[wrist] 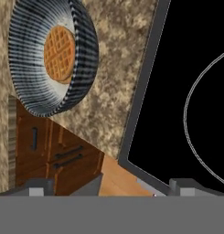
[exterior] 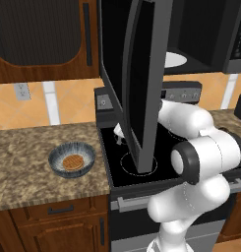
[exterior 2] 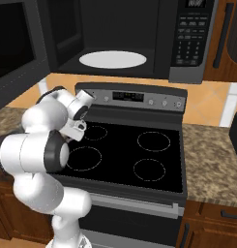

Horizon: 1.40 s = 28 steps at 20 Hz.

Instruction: Open the microwave, place the bowl with waffle inside the microwave, then close the microwave door and turn it on.

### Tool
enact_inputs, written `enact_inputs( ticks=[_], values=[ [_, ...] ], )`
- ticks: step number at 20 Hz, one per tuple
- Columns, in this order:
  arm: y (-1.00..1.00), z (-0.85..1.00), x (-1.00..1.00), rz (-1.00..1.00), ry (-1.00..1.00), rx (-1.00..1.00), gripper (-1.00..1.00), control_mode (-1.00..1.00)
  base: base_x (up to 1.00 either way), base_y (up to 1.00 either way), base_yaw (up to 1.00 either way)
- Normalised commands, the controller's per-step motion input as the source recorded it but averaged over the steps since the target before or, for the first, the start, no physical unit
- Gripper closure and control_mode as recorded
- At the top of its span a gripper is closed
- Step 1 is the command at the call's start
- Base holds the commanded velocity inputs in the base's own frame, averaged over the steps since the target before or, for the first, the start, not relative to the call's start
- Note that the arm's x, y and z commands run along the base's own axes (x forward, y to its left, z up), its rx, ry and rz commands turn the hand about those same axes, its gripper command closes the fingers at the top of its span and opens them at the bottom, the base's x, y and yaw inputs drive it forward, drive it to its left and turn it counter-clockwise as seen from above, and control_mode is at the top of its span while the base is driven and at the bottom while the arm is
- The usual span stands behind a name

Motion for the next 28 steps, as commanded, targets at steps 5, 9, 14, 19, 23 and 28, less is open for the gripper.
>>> enact_inputs(
  ticks=[5, 9, 14, 19, 23, 28],
  values=[
    [0.16, -0.27, 0.15, 0.00, -0.17, 0.00, -1.00, -1.00, 0.00, 0.00, 0.00],
    [0.29, -0.20, 0.13, 0.00, -0.34, 0.00, -1.00, -1.00, 0.00, 0.00, 0.00],
    [0.24, -0.16, 0.06, -0.04, -0.28, 0.00, -1.00, -1.00, 0.00, 0.00, 0.00],
    [0.30, -0.11, 0.08, -0.16, 0.00, 0.05, -1.00, -1.00, 0.00, 0.00, 0.00],
    [0.32, -0.09, 0.19, -0.17, 0.09, 0.03, -1.00, -1.00, 0.00, 0.00, 0.00],
    [0.31, -0.20, 0.33, -0.16, 0.17, 0.00, -1.00, -1.00, 0.00, 0.00, 0.00]
  ],
)
